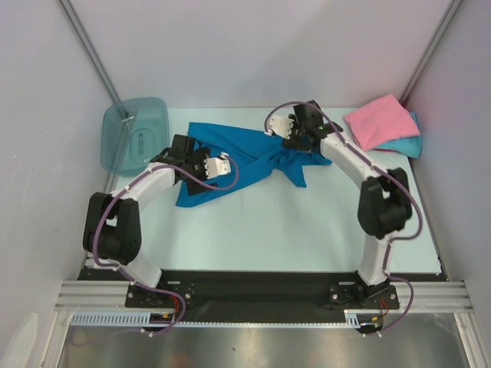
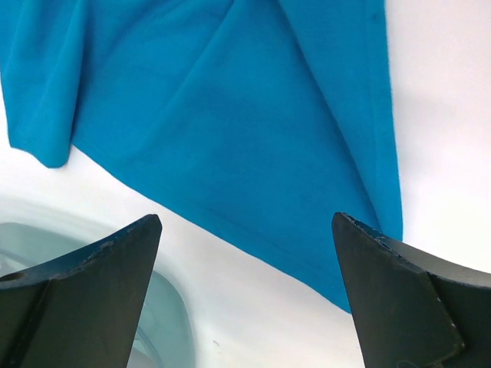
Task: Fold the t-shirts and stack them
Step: Flatten the tshirt out
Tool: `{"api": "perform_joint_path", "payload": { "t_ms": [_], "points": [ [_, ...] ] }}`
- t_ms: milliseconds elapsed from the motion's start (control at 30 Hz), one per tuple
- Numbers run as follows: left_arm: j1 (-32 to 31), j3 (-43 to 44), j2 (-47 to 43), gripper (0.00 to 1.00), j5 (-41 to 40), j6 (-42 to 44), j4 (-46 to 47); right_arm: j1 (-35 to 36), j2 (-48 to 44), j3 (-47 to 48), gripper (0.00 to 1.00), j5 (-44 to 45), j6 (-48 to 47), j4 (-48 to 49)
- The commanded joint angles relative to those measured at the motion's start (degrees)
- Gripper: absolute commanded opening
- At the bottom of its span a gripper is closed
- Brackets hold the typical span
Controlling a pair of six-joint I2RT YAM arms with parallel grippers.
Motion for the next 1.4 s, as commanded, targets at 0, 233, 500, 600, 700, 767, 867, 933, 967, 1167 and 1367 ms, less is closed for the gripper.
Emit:
{"api": "perform_joint_path", "payload": {
  "t_ms": [0,233,500,600,700,767,867,933,967,1167,1367],
  "points": [
    [-0.2,3.7,1.8,1.00,-1.6,-4.5,2.5,1.4,-8.7,-6.4,0.61,-4.6,3.6,-10.4],
    [-0.2,5.9,3.4,1.00,-2.4,-6.9,4.1,4.1,-12.5,-21.9,0.48,-7.3,5.9,-9.7],
    [-0.2,7.4,3.3,1.00,-2.9,-8.7,4.8,5.1,-9.0,-23.3,0.43,-7.9,7.8,-6.5],
    [-0.2,7.3,3.2,1.00,-3.1,-9.2,4.9,5.3,-7.4,-23.1,0.43,-7.5,8.6,-4.3],
    [-0.4,6.9,3.1,1.00,-3.2,-9.7,5.1,5.6,-5.5,-22.9,0.41,-6.3,9.5,-1.9],
    [-0.6,6.7,3.1,1.00,-3.5,-9.9,5.6,5.8,-3.8,-23.0,0.39,-4.7,10.0,1.1],
    [-1.0,6.5,3.2,1.00,-3.8,-10.0,6.1,6.3,-2.1,-23.2,0.38,-2.0,11.3,5.7],
    [-1.1,6.4,3.3,1.00,-4.0,-9.9,6.2,6.5,-0.5,-23.1,0.37,-0.4,11.7,9.2],
    [-1.2,6.7,3.4,1.00,-4.1,-9.8,6.2,6.5,-0.1,-22.8,0.36,0.5,11.6,9.8],
    [-1.3,7.3,3.8,1.00,-4.3,-9.7,6.2,6.6,2.0,-21.9,0.10,2.2,10.5,11.1],
    [-1.3,7.5,4.0,1.00,-4.3,-9.0,6.4,6.4,-0.8,-16.1,0.00,-0.3,8.3,-0.7]
  ]
}}
